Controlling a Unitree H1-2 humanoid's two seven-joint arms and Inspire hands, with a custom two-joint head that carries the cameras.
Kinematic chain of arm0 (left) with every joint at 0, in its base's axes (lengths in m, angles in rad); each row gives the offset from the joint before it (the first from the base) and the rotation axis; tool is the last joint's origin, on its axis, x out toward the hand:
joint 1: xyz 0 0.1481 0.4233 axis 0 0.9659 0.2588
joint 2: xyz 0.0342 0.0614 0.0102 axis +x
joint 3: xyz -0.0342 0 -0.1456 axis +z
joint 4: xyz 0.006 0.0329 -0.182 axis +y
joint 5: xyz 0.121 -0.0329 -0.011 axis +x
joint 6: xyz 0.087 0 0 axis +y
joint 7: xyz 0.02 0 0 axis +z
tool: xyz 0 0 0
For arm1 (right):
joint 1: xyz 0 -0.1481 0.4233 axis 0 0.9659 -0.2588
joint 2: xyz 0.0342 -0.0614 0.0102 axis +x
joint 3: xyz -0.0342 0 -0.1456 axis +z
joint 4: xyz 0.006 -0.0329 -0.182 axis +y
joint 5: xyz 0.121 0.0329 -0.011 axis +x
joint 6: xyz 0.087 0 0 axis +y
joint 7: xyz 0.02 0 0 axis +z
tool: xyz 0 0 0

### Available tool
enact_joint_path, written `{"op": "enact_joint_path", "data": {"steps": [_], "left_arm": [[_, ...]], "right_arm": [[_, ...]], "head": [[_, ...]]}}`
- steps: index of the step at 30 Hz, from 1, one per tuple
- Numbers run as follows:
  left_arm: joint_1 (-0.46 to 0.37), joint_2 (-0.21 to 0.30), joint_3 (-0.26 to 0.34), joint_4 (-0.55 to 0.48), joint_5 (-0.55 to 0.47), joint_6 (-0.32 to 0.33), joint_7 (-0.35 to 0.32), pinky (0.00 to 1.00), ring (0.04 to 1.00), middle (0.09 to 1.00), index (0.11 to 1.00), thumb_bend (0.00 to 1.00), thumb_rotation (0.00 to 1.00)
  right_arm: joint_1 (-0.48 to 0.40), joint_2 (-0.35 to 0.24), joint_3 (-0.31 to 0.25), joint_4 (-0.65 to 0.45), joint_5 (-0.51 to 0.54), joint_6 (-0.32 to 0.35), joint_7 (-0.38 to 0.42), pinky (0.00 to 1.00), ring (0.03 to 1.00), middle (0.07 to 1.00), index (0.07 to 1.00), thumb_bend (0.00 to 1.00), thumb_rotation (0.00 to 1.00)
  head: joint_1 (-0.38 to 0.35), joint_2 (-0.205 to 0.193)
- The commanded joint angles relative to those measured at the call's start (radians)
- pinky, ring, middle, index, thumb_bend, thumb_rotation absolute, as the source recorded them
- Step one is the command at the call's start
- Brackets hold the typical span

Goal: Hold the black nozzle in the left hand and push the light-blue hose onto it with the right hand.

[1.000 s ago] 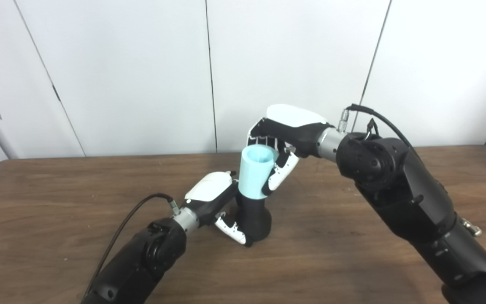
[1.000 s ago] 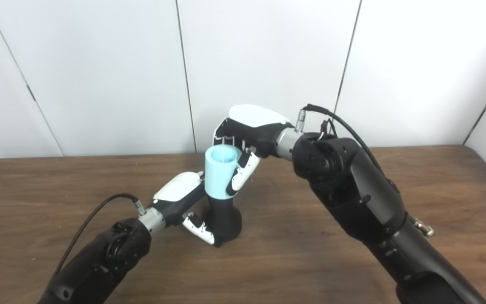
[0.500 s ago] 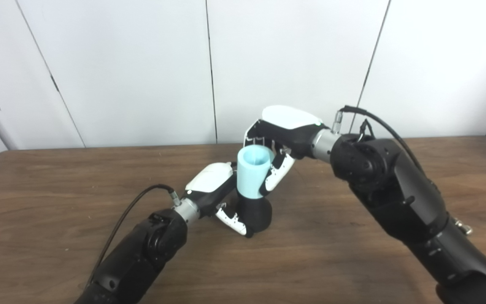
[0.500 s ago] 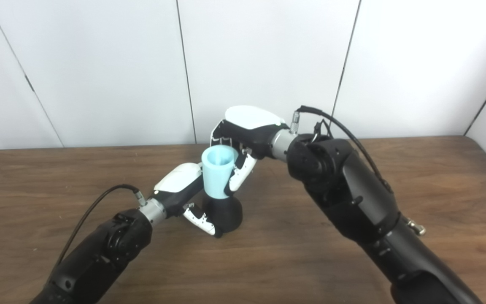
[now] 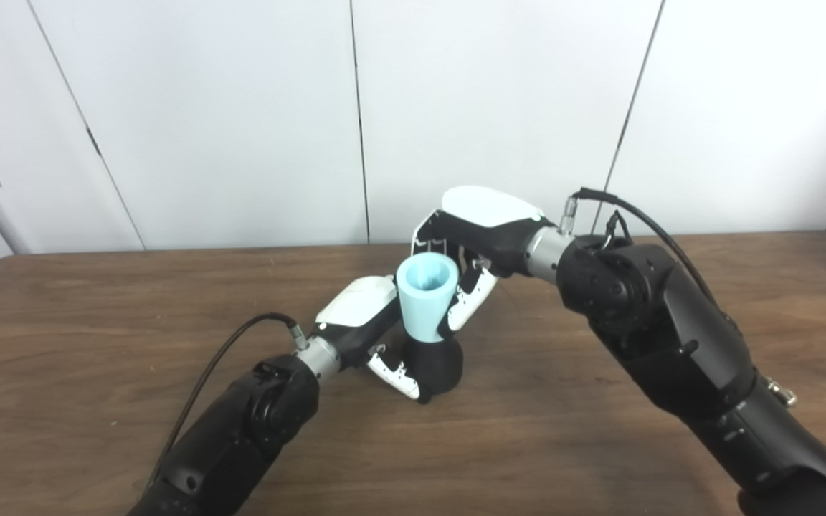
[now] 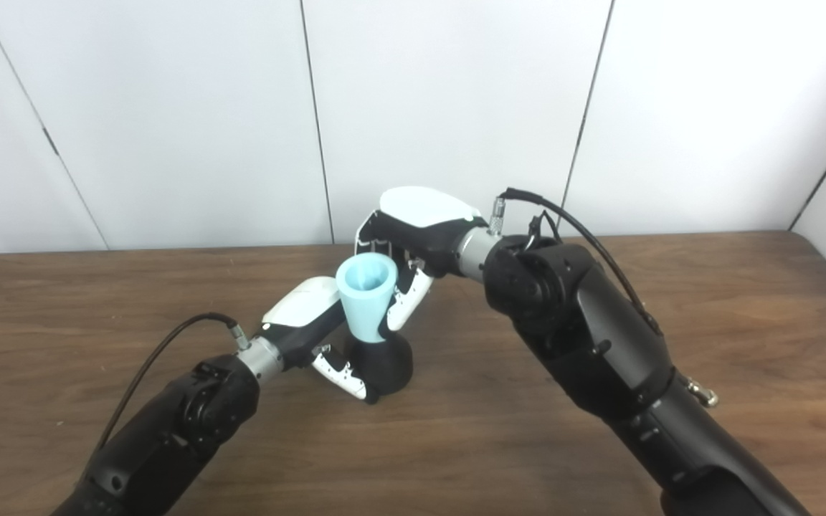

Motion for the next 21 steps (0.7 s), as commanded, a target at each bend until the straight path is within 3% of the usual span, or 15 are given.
{"op": "enact_joint_path", "data": {"steps": [1,9,21], "left_arm": [[0.025,-0.012,-0.043,0.024,0.054,0.012,-0.051,1.00,0.581,0.472,0.490,0.53,0.00],[0.024,-0.006,-0.037,0.025,0.053,0.011,-0.053,1.00,0.581,0.472,0.490,0.53,0.00],[0.023,-0.007,-0.032,0.021,0.062,0.022,-0.058,1.00,0.589,0.468,0.494,0.53,0.00]], "right_arm": [[0.003,0.003,0.027,-0.002,0.005,-0.045,0.012,0.36,0.448,0.482,0.493,0.50,0.00],[0.037,-0.041,0.018,0.008,0.015,-0.078,0.017,0.35,0.458,0.482,0.493,0.50,0.00],[0.056,-0.054,-0.024,-0.007,0.017,-0.025,0.020,0.34,0.436,0.509,0.520,0.50,0.00]], "head": [[0.002,0.002],[0.001,0.005],[-0.006,0.001]]}}
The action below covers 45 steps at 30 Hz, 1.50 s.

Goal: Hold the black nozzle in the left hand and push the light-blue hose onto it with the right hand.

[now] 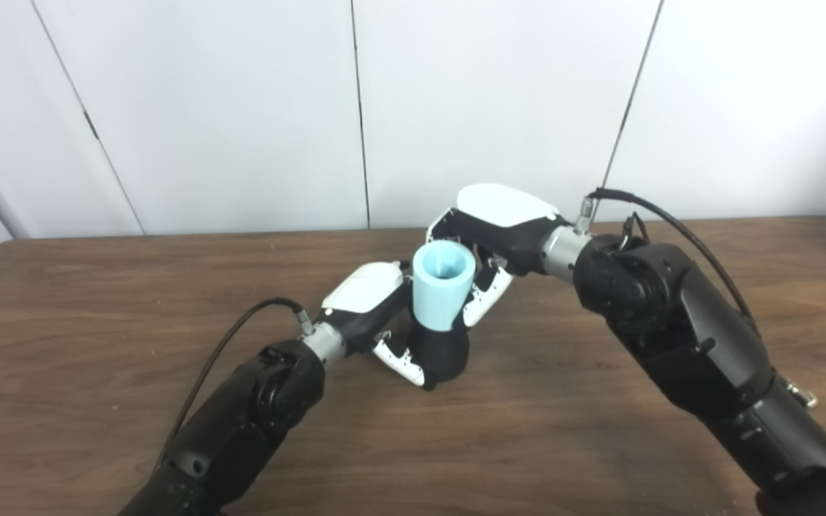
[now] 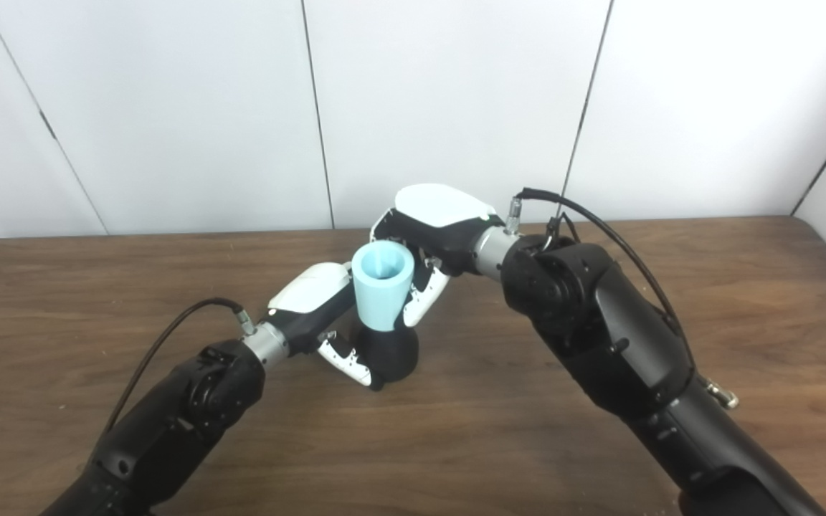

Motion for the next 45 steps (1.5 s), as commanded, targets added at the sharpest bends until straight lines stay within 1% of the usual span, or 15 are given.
{"op": "enact_joint_path", "data": {"steps": [1,2,3,4,7,12,13,17,22,27,33,37,40,43,45], "left_arm": [[0.023,0.002,-0.032,0.026,0.055,0.022,-0.046,1.00,0.589,0.468,0.494,0.53,0.00],[0.024,0.002,-0.031,0.026,0.055,0.021,-0.045,1.00,0.589,0.468,0.494,0.53,0.00],[0.025,0.002,-0.031,0.025,0.055,0.020,-0.045,1.00,0.589,0.468,0.494,0.53,0.00],[0.025,0.002,-0.032,0.028,0.055,0.017,-0.043,1.00,0.589,0.468,0.494,0.53,0.00],[0.022,-0.001,-0.033,0.038,0.057,0.013,-0.038,1.00,0.589,0.468,0.494,0.53,0.00],[0.021,-0.002,-0.034,0.039,0.062,0.015,-0.037,1.00,0.589,0.468,0.494,0.53,0.00],[0.022,-0.002,-0.034,0.038,0.062,0.016,-0.037,1.00,0.589,0.468,0.494,0.53,0.00],[0.020,-0.002,-0.034,0.048,0.056,0.008,-0.037,1.00,0.591,0.468,0.494,0.53,0.00],[0.021,-0.003,-0.030,0.043,0.051,0.011,-0.042,1.00,0.591,0.469,0.493,0.53,0.00],[0.021,-0.003,-0.031,0.046,0.053,0.009,-0.039,1.00,0.593,0.469,0.493,0.53,0.00],[0.018,-0.002,-0.033,0.048,0.056,0.008,-0.039,1.00,0.594,0.469,0.493,0.53,0.00],[0.014,-0.002,-0.032,0.058,0.055,0.001,-0.036,1.00,0.594,0.470,0.492,0.53,0.00],[0.009,-0.003,-0.032,0.067,0.058,-0.005,-0.033,1.00,0.594,0.471,0.492,0.53,0.00],[0.009,-0.002,-0.030,0.068,0.058,-0.007,-0.033,1.00,0.594,0.472,0.491,0.53,0.00],[0.010,-0.001,-0.029,0.066,0.058,-0.007,-0.032,1.00,0.594,0.473,0.490,0.53,0.00]], "right_arm": [[0.000,-0.017,-0.001,-0.014,0.005,0.023,0.041,0.33,0.447,0.533,0.536,0.49,0.00],[0.000,-0.018,-0.004,-0.030,0.005,0.030,0.042,0.33,0.452,0.545,0.544,0.49,0.00],[0.002,-0.021,-0.008,-0.047,-0.001,0.029,0.034,0.39,0.537,0.647,0.653,0.69,0.01],[0.004,-0.025,-0.013,-0.056,-0.011,0.016,0.015,0.47,0.649,0.736,0.739,0.83,0.06],[0.007,-0.027,-0.030,-0.059,-0.031,-0.014,-0.029,0.53,0.735,0.812,0.815,0.92,0.11],[0.010,-0.025,-0.065,-0.069,-0.043,-0.009,-0.048,0.56,0.800,0.888,0.911,0.93,0.11],[0.011,-0.025,-0.071,-0.072,-0.045,-0.006,-0.048,0.61,0.847,0.931,0.961,0.93,0.11],[0.006,-0.029,-0.109,-0.094,-0.073,0.009,-0.061,0.76,0.975,0.995,0.998,0.97,0.17],[0.002,-0.036,-0.146,-0.123,-0.081,0.007,-0.061,0.93,1.000,1.000,1.000,1.00,0.26],[-0.007,-0.046,-0.167,-0.166,-0.072,0.015,-0.031,0.94,1.000,1.000,1.000,1.00,0.30],[0.009,-0.049,-0.188,-0.238,0.004,-0.010,-0.011,0.96,1.000,1.000,1.000,1.00,0.32],[0.020,-0.065,-0.191,-0.250,0.128,-0.082,-0.001,0.99,1.000,1.000,1.000,1.00,0.33],[0.015,-0.102,-0.166,-0.211,0.245,-0.184,0.049,0.98,1.000,1.000,1.000,1.00,0.31],[0.016,-0.106,-0.160,-0.197,0.284,-0.188,0.063,0.99,1.000,1.000,1.000,1.00,0.35],[0.018,-0.105,-0.159,-0.191,0.300,-0.180,0.065,1.00,1.000,1.000,1.000,0.93,0.44]], "head": [[0.000,0.001],[0.000,0.001],[0.000,0.001],[0.000,-0.001],[-0.001,-0.003],[0.000,-0.003],[0.000,-0.003],[0.001,-0.004],[0.001,-0.004],[0.002,-0.003],[0.003,-0.003],[0.000,-0.004],[0.001,-0.010],[0.001,-0.009],[0.001,-0.011]]}}
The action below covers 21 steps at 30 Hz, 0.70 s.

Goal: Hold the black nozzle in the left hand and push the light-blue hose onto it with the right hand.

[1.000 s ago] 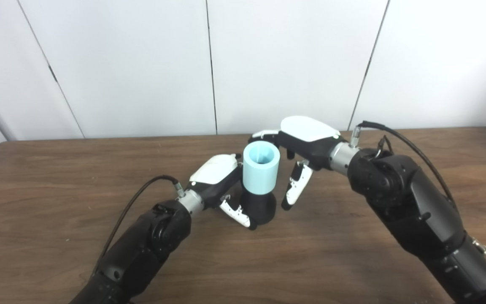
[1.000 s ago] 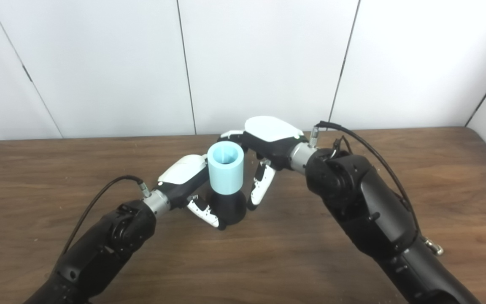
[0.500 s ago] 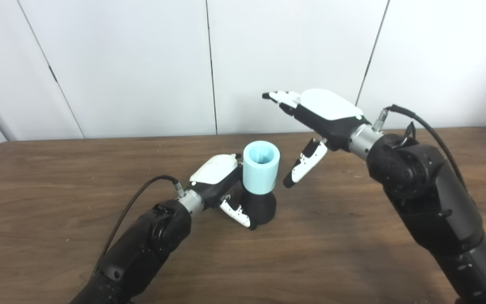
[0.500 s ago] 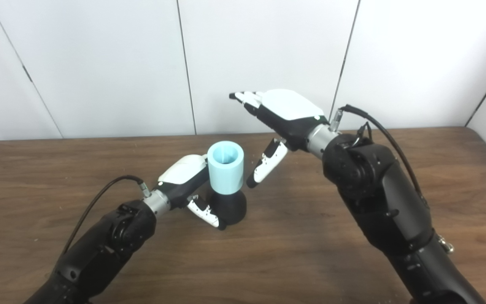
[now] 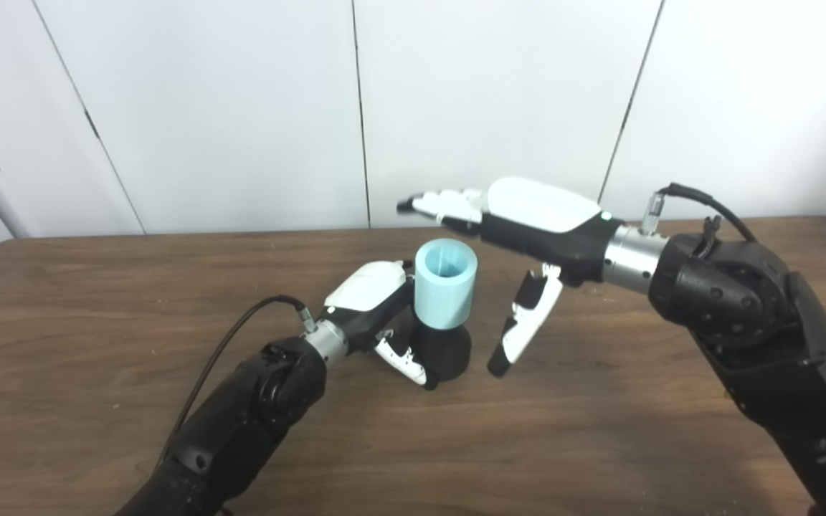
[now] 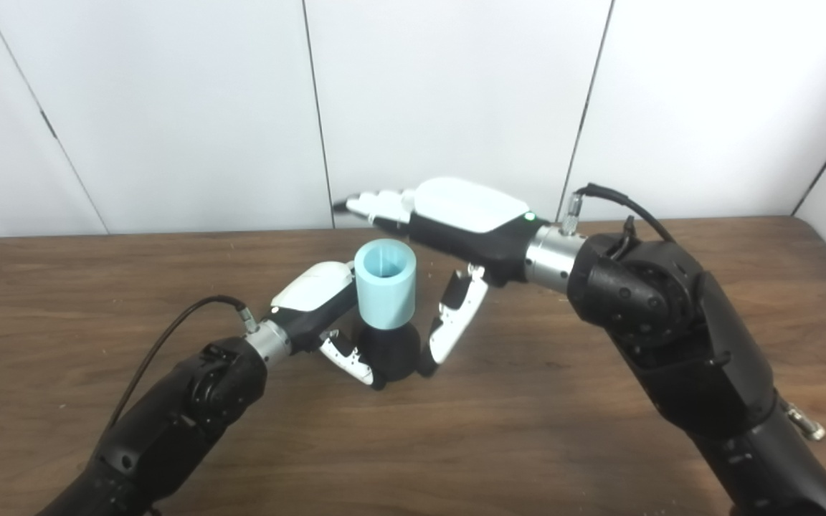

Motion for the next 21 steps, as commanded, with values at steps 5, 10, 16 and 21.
{"op": "enact_joint_path", "data": {"steps": [5,10,16,21], "left_arm": [[0.023,0.001,-0.031,0.035,0.055,0.019,-0.038,1.00,0.594,0.475,0.489,0.53,0.00],[0.022,0.000,-0.032,0.034,0.059,0.020,-0.036,1.00,0.594,0.476,0.489,0.53,0.00],[0.020,0.001,-0.033,0.036,0.060,0.019,-0.036,1.00,0.596,0.476,0.489,0.53,0.00],[0.020,0.002,-0.031,0.033,0.057,0.021,-0.040,1.00,0.596,0.475,0.489,0.53,0.00]], "right_arm": [[-0.035,-0.015,-0.004,0.001,0.020,-0.017,-0.010,1.00,1.000,1.000,1.000,0.82,0.64],[-0.032,-0.026,0.012,0.003,0.000,-0.025,-0.010,1.00,1.000,1.000,1.000,0.82,0.76],[-0.026,-0.030,0.032,0.001,-0.006,-0.014,0.003,1.00,1.000,1.000,1.000,0.84,0.81],[-0.020,-0.030,0.042,0.002,-0.004,-0.005,0.016,1.00,1.000,1.000,1.000,0.84,0.81]], "head": [[-0.001,0.005],[0.000,0.007],[0.000,0.009],[0.003,0.012]]}}
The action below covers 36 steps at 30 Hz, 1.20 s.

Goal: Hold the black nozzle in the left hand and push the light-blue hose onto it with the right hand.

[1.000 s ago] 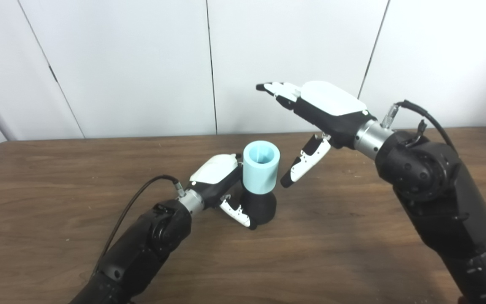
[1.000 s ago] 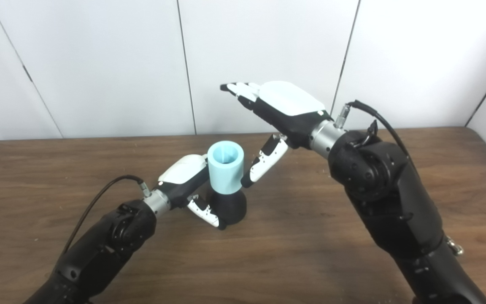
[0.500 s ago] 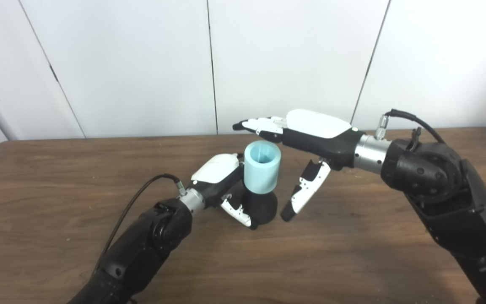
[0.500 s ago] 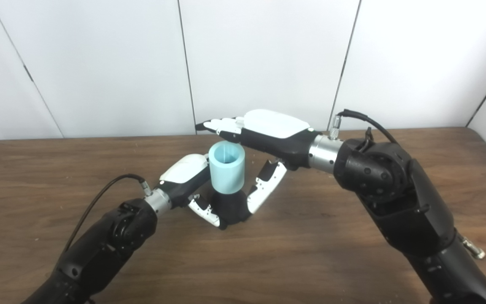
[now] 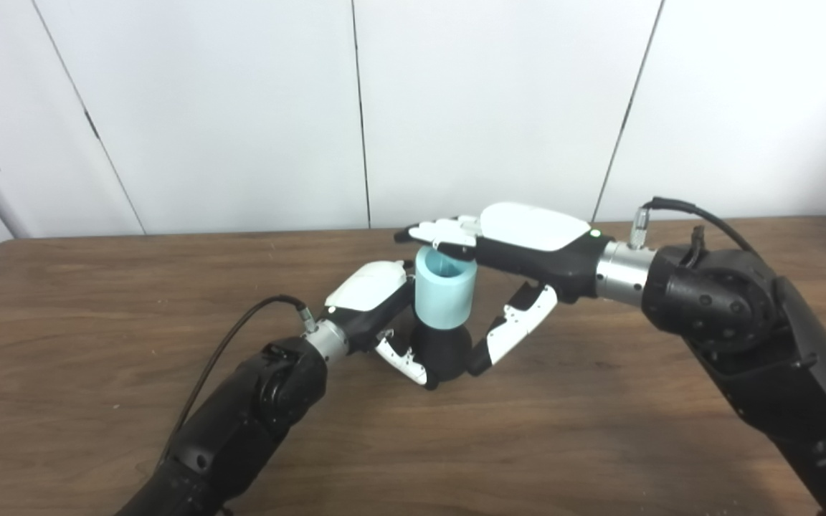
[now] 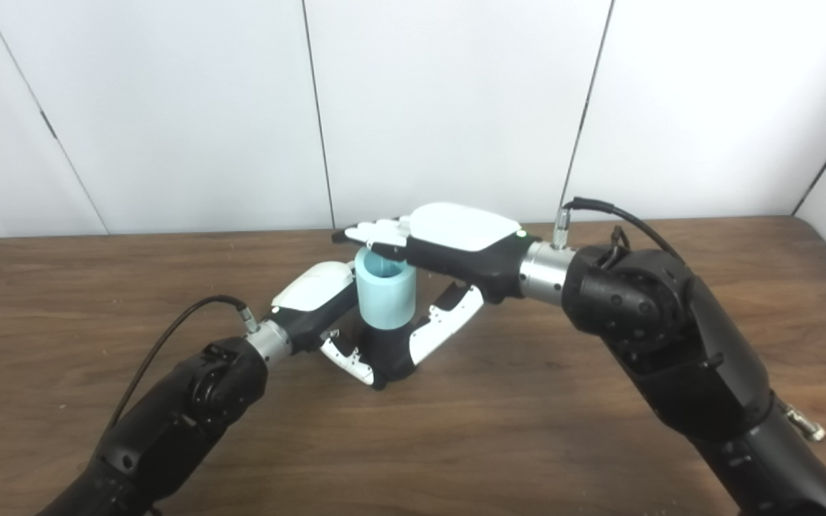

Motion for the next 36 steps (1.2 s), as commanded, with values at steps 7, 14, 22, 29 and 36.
{"op": "enact_joint_path", "data": {"steps": [7,14,22,29,36], "left_arm": [[0.020,0.002,-0.028,0.032,0.052,0.025,-0.045,1.00,0.594,0.474,0.490,0.53,0.00],[0.023,0.001,-0.025,0.025,0.051,0.030,-0.047,1.00,0.592,0.471,0.492,0.53,0.00],[0.027,0.002,-0.023,0.017,0.050,0.033,-0.048,1.00,0.593,0.470,0.492,0.53,0.00],[0.031,0.002,-0.019,0.022,0.045,0.030,-0.048,1.00,0.593,0.469,0.493,0.53,0.00],[0.029,-0.001,-0.022,0.022,0.047,0.034,-0.055,1.00,0.594,0.465,0.495,0.53,0.00]], "right_arm": [[-0.024,-0.017,-0.002,0.004,0.010,-0.027,0.002,1.00,1.000,1.000,1.000,0.84,0.81],[-0.008,-0.020,0.003,0.015,0.024,-0.056,0.006,1.00,1.000,1.000,1.000,0.85,0.82],[0.017,-0.021,0.020,0.011,0.015,-0.061,0.014,1.00,1.000,1.000,1.000,0.85,0.81],[0.039,-0.041,0.053,0.001,-0.043,-0.028,0.032,1.00,1.000,1.000,1.000,0.85,0.81],[0.041,-0.061,0.077,0.014,-0.062,0.006,0.068,1.00,1.000,1.000,0.992,0.91,0.86]], "head": [[0.004,0.003],[0.003,0.007],[0.003,0.009],[-0.002,0.012],[0.003,0.011]]}}
